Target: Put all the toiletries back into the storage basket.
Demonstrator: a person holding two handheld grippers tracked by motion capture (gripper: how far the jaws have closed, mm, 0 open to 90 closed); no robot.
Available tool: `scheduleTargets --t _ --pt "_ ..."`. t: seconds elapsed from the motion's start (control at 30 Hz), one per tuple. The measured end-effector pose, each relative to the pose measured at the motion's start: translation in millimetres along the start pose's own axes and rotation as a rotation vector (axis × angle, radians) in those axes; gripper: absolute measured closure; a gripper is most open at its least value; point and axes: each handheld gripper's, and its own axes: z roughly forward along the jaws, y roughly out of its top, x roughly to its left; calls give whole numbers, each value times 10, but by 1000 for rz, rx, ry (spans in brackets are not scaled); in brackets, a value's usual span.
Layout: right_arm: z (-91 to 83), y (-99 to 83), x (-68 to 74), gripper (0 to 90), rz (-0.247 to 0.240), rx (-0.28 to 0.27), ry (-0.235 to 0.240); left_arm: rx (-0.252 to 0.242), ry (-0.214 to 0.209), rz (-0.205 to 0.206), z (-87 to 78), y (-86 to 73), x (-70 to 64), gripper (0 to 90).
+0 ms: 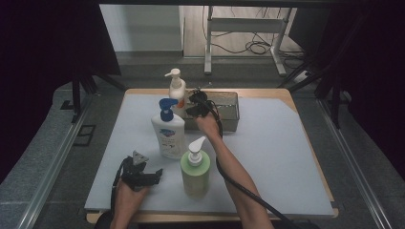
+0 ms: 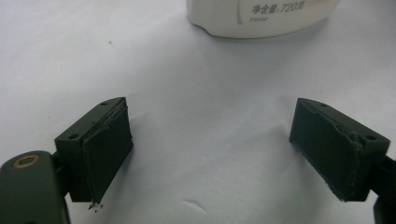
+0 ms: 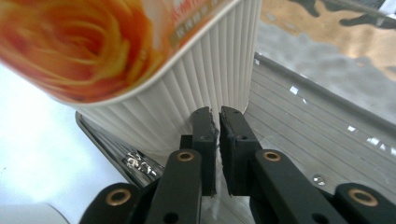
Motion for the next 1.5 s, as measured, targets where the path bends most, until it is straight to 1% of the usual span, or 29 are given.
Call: scheduleTargets --t 0.03,0.13,0.4,0.57,0.7,0.8,0.97,1.1,1.17,1.23,1.33,1.5 --pt "-21 2 -2 820 5 -8 9 0 0 0 0 0 0 122" --pt "-99 9 -10 801 -19 -21 3 0 0 0 0 0 0 123" --pt "-289 2 -6 731 -41 -51 10 -1 0 0 0 -1 -1 123" --pt "-397 -12 -9 636 -63 -66 11 -1 0 1 0 -1 -1 122" --pt "-476 -26 -7 554 -81 -65 23 -1 0 1 0 -1 -1 123" --pt "-539 -49 5 495 -107 -69 12 -2 0 1 1 -2 0 122" --pt "-637 -99 20 413 -131 -74 21 -2 -1 1 1 -2 1 122" --pt "-707 -155 38 358 -165 -72 20 -1 0 1 0 -2 1 122" --pt "-741 -185 47 315 -181 -73 18 -3 0 1 1 -2 0 123" --pt "-777 -215 63 309 -195 -69 15 -3 -1 1 1 -2 0 122" --pt "-830 -265 82 271 -216 -67 8 -3 -1 1 1 -2 1 122" --pt "-895 -363 92 212 -229 -61 17 -2 -1 1 1 -2 1 123"
